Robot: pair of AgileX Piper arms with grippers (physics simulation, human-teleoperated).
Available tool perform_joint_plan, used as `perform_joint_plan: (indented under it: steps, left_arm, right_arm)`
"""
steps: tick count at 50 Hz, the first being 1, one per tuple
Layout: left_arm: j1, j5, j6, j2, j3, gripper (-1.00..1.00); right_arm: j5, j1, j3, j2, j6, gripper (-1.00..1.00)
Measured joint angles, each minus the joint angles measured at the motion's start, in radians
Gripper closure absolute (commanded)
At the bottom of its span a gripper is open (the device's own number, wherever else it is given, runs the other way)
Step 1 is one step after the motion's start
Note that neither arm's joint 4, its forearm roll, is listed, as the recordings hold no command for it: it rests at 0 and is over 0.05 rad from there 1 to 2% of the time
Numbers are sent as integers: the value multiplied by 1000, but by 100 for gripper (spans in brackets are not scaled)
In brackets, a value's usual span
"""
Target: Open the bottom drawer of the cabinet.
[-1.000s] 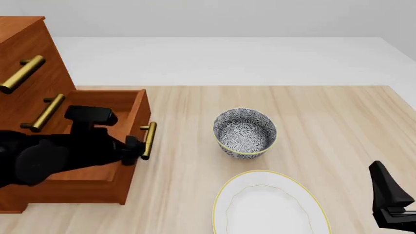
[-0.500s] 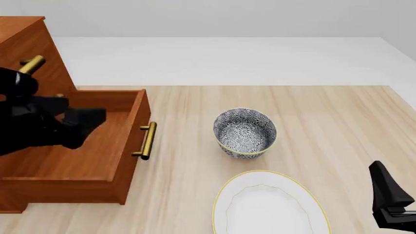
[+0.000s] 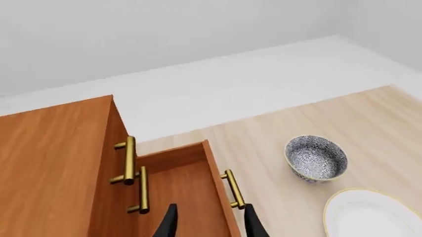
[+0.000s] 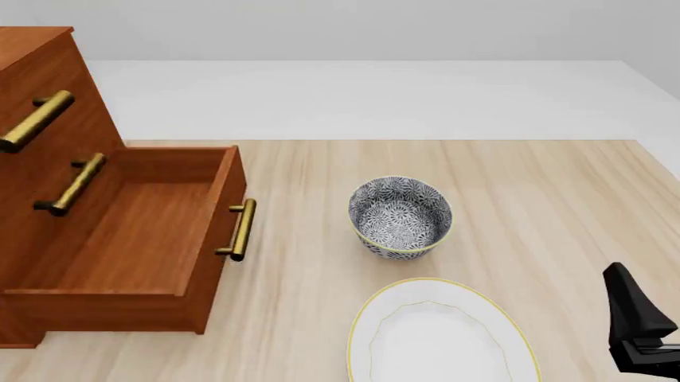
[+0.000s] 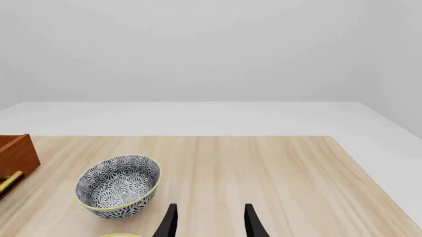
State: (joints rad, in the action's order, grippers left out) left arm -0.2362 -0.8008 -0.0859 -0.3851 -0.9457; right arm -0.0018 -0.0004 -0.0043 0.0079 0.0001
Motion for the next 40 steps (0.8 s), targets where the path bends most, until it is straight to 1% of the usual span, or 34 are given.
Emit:
perform_joint_plan:
  steps: [13,27,33,40]
  left_arm:
    - [93,-154,-43,139,-184,-100]
    - [203,-334,-58,231,-410,-100]
    - [249,-372,-65,257,-466,-100]
    - [289,-396,-72,280,-499,-100]
  right_arm:
    - [0,0,0,0,0,-100]
    - [0,0,0,0,0,-100]
    - [0,0,0,0,0,-100]
    - [0,0,0,0,0,-100]
